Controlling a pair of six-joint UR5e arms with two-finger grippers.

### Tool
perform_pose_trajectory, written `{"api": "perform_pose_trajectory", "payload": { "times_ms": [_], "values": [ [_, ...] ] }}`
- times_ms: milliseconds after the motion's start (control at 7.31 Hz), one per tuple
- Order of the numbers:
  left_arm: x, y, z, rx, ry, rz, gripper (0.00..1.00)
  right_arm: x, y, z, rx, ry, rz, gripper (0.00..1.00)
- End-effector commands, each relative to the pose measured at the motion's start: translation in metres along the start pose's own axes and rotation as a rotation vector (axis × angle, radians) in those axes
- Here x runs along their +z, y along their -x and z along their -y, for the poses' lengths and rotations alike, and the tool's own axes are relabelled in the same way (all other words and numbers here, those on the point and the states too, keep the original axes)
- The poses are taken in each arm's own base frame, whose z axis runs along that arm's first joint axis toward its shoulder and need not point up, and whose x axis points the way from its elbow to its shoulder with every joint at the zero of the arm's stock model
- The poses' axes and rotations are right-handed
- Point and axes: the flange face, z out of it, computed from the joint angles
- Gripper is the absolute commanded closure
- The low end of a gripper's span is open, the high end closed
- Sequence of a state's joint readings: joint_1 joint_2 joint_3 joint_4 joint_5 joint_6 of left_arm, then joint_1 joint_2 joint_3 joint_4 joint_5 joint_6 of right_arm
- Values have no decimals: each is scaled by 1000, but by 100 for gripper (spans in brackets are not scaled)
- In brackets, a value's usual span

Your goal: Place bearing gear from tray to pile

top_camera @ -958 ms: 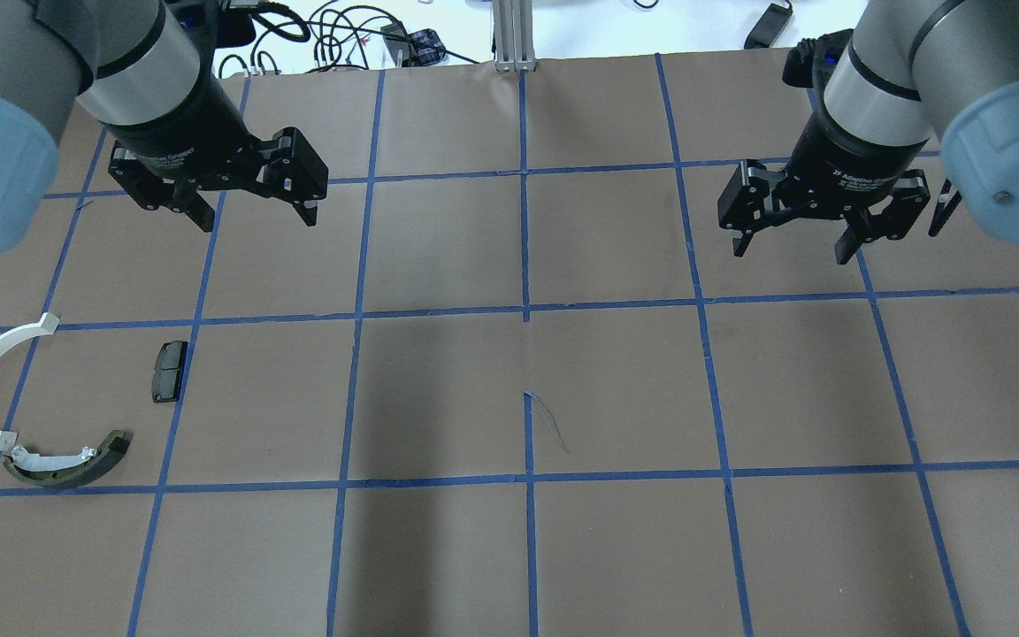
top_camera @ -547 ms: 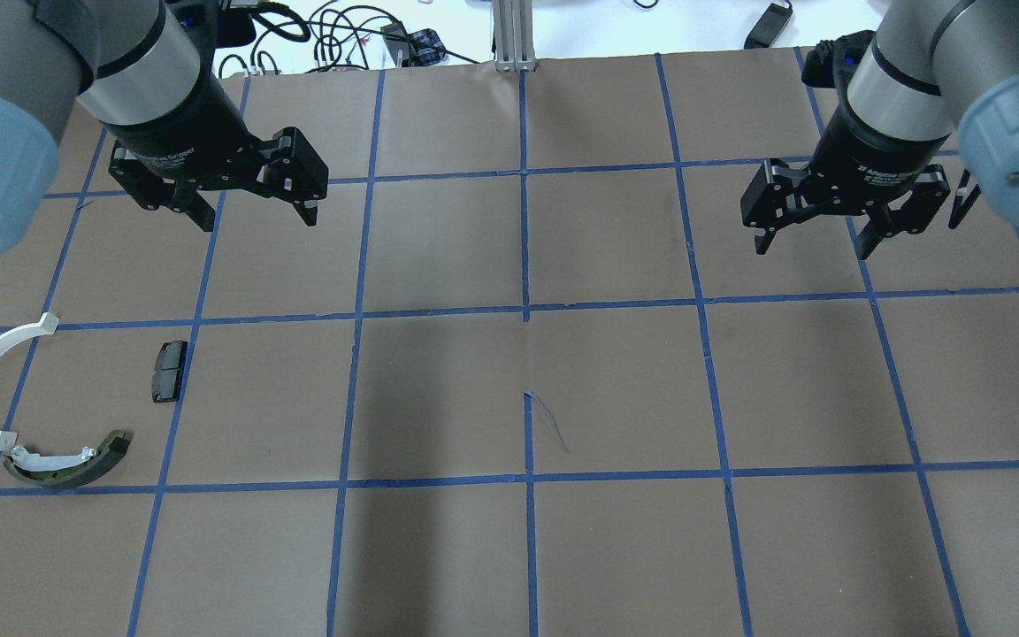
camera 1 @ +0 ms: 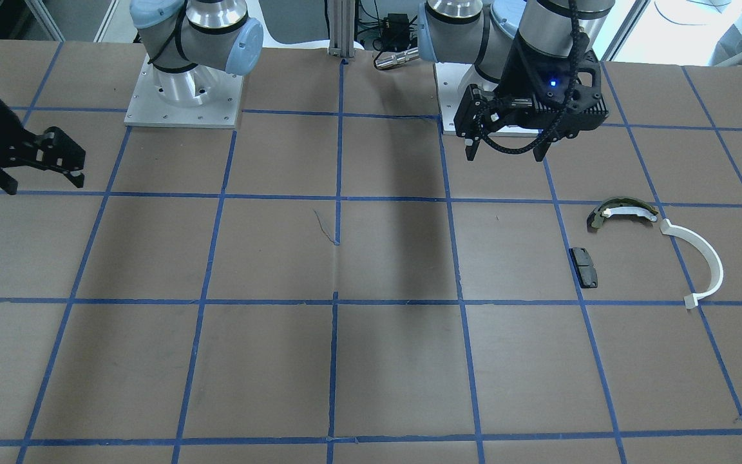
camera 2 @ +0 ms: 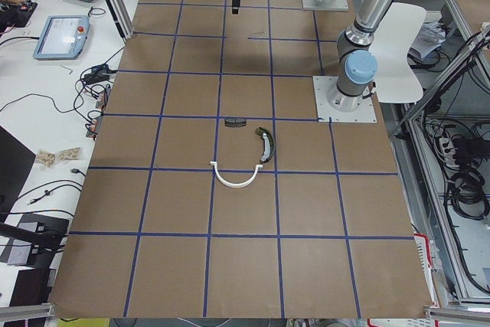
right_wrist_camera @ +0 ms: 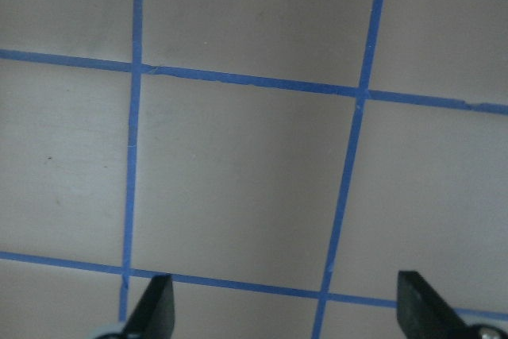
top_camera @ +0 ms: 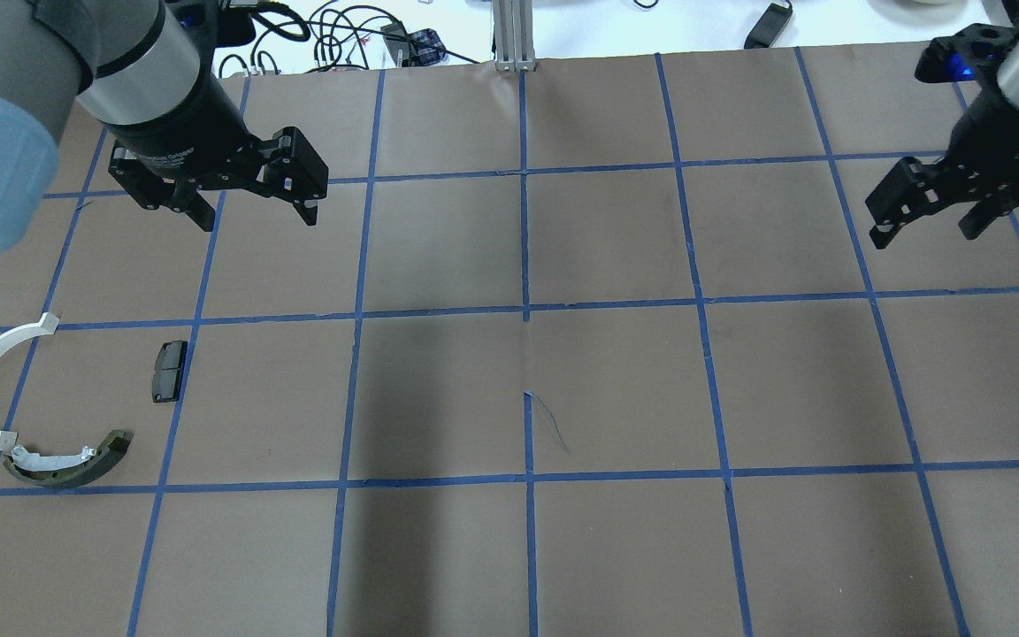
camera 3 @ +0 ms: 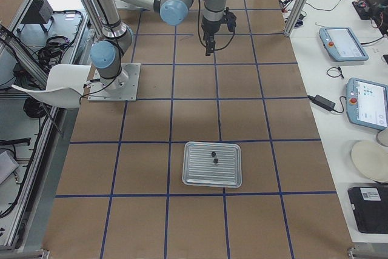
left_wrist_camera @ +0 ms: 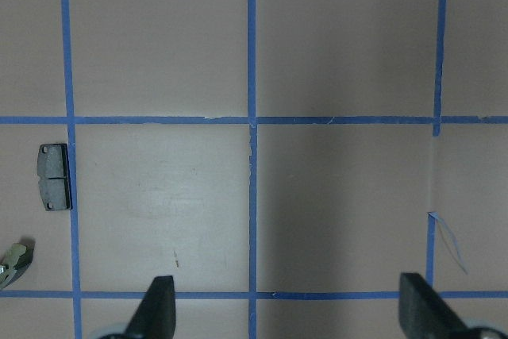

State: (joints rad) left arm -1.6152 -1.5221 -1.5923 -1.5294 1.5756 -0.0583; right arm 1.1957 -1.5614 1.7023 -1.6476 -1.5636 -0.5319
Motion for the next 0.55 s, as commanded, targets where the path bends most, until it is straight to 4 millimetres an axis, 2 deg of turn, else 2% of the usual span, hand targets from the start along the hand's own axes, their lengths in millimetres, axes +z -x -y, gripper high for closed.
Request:
{"api": "perform_pose_trajectory", "payload": {
  "times_ms": [0,274,411],
  "values": [
    [0,0,0,0,0,0,0,14,-84,-7,-197,-25,-23,0],
    [0,0,0,0,0,0,0,44,-166,-17,-377,-11,-6,0],
    [0,0,0,0,0,0,0,61,-188,-16,-434,-13,-4,0]
  ]
}}
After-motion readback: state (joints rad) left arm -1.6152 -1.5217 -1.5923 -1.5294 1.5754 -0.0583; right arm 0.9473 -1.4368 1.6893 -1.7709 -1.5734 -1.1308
